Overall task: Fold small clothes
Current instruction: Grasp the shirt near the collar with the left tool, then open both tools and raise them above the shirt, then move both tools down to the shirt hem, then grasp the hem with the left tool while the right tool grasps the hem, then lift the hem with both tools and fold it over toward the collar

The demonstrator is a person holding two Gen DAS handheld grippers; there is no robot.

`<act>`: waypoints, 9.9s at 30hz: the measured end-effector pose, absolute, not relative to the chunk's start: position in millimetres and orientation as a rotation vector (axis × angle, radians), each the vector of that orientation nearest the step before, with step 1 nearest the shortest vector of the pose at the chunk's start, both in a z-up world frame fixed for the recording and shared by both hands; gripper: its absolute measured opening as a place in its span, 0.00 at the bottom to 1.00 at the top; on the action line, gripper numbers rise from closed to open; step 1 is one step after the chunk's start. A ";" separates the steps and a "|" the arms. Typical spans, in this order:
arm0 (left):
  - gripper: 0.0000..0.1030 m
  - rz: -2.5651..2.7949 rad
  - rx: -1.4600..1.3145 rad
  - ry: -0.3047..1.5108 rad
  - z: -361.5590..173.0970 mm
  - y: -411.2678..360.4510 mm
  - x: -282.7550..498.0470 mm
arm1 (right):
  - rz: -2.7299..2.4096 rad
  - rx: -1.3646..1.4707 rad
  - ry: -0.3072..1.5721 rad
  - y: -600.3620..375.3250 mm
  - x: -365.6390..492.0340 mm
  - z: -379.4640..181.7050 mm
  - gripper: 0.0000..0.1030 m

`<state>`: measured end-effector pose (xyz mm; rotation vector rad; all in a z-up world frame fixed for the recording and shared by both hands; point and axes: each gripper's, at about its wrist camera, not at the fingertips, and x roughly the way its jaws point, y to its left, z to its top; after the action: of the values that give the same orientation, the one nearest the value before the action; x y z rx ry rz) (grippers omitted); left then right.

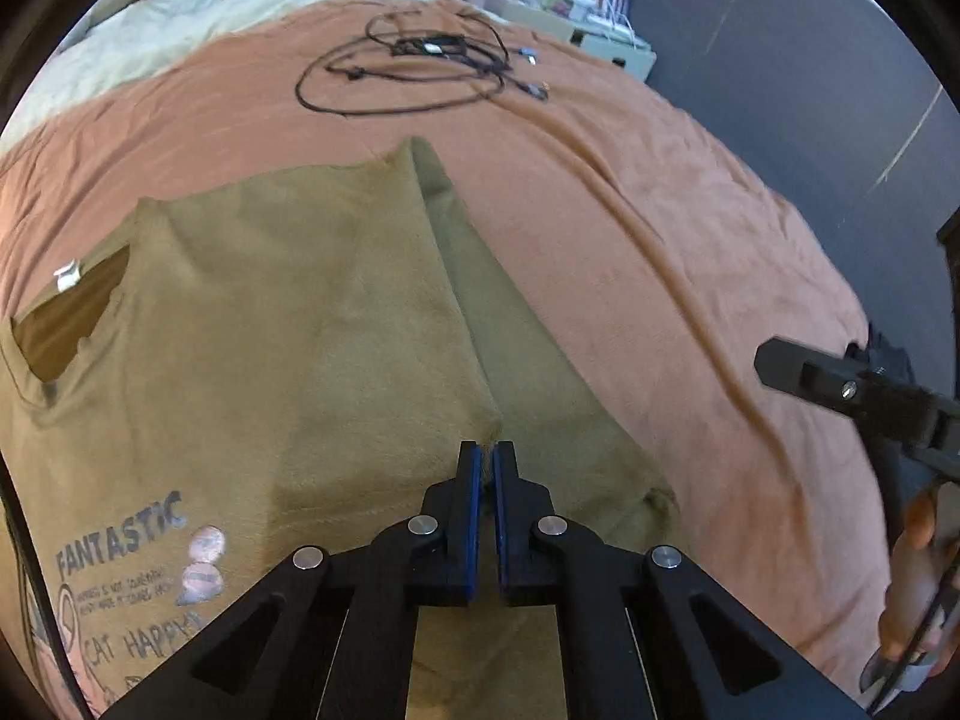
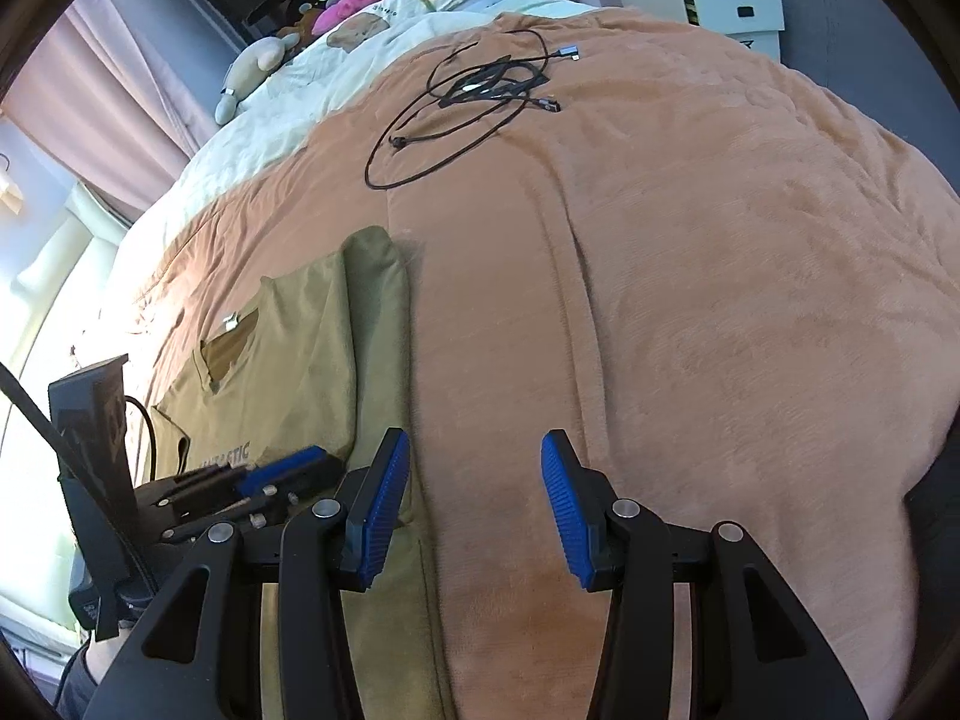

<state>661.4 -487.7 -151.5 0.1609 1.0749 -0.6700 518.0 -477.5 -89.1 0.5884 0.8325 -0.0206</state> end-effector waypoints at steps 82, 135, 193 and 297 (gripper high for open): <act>0.94 -0.346 -0.080 0.837 -6.7 -198.8 566.3 | -0.043 0.262 0.767 -365.4 462.9 19.5 0.81; 1.00 -0.191 -0.129 0.766 -65.9 6.8 235.4 | 0.092 0.229 0.676 -308.5 140.5 -48.1 1.00; 0.36 -0.317 -0.879 1.056 -188.5 46.7 278.3 | 0.107 1.065 0.677 -427.0 157.9 -207.7 0.42; 0.06 -0.330 -0.573 0.770 53.6 64.5 433.8 | 0.263 0.677 0.545 -421.6 313.7 -6.0 0.01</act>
<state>433.8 64.5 53.6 -0.5732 0.7698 -0.3303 313.7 -421.6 -6.0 0.6771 0.5451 0.2629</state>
